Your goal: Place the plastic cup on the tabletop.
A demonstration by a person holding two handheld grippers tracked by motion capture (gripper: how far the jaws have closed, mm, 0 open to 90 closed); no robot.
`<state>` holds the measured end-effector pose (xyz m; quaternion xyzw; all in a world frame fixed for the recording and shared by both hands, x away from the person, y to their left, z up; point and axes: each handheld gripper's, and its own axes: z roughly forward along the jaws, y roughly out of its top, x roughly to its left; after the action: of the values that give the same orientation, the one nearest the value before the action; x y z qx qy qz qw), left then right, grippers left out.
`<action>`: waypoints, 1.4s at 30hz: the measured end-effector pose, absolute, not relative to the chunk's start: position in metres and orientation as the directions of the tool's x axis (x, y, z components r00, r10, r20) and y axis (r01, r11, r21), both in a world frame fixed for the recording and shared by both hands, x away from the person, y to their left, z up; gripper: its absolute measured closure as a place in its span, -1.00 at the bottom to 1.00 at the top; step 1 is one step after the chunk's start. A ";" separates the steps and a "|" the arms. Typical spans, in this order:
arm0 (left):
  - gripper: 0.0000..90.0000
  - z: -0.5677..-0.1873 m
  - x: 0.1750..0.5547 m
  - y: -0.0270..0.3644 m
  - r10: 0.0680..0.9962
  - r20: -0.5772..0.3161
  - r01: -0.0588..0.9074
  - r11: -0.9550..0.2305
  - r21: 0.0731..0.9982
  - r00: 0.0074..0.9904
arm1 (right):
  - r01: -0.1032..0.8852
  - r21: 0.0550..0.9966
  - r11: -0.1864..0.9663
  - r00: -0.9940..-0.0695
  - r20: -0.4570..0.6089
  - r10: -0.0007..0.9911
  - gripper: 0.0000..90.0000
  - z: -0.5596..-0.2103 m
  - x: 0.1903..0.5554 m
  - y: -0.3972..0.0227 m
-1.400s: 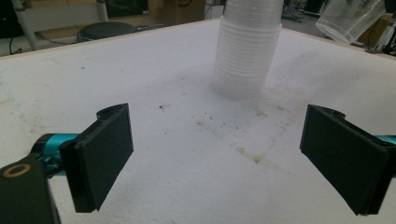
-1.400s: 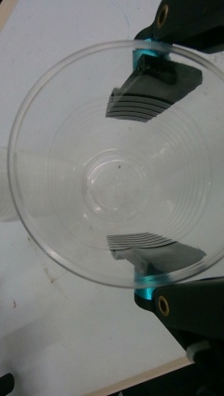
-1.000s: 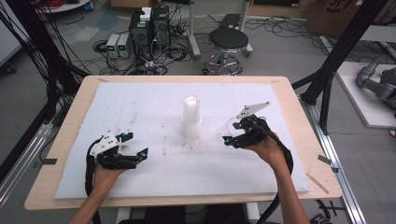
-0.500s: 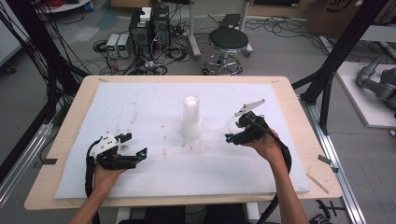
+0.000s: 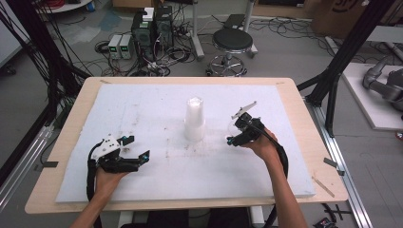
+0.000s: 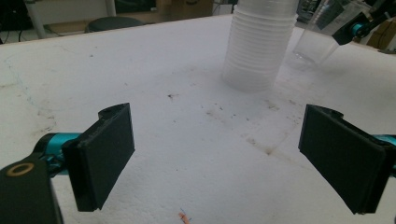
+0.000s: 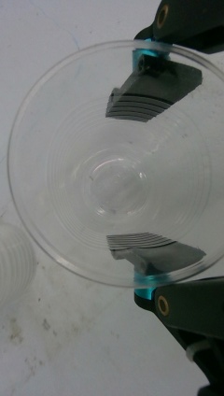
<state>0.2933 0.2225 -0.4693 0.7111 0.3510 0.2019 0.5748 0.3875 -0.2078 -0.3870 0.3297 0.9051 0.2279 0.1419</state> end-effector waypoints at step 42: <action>-0.75 -0.470 0.293 0.222 0.735 -0.116 0.269 -0.092 0.959 0.667 | 0.542 0.644 0.539 -0.657 -0.075 0.750 -0.61 -0.421 0.382 -0.220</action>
<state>0.2934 0.2218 -0.4699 0.7104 0.3534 0.2034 0.5736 0.3823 -0.2197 -0.4208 0.3759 0.8597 0.2986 0.1742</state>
